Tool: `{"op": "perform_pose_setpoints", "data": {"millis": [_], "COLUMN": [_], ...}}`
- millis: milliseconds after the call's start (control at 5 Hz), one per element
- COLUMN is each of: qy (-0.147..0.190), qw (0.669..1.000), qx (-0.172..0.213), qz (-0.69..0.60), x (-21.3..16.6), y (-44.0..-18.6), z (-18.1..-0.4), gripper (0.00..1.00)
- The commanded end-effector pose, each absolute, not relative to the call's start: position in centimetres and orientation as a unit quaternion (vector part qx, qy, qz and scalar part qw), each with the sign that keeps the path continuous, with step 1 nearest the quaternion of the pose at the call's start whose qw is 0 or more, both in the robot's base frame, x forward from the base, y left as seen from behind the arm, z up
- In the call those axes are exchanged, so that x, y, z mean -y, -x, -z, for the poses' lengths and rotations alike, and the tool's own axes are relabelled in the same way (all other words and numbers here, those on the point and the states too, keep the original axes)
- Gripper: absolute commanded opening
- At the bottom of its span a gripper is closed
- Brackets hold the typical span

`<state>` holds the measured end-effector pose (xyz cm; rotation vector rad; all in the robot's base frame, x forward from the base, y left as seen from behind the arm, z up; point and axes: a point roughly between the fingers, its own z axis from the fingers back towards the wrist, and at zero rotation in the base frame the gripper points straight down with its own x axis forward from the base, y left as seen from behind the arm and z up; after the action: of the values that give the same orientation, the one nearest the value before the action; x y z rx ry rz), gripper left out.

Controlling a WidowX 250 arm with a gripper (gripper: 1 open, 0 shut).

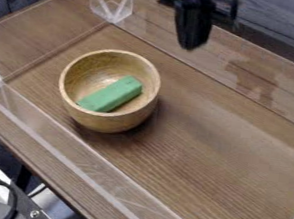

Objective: Put the green block in the brown bowl

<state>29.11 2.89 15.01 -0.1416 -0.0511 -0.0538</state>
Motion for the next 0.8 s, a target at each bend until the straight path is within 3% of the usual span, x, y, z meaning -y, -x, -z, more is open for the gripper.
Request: {"op": "perform_pose_setpoints", "data": {"millis": [0,200,400,600], "qy": [0.051,0.036,0.029,0.023], "qw": [0.997,0.998,0.998,0.997], "qx": [0.062,0.035,0.026,0.013], "qz": [-0.014,-0.043,-0.055,-0.066], "x": [-5.8,-7.2,-8.1,-8.6], "y": [-30.2,-29.1,-28.4,-27.9], "z": [-18.6,-17.4,-15.9,-14.4], "gripper": [0.00,1.00,0.00,0.00]}}
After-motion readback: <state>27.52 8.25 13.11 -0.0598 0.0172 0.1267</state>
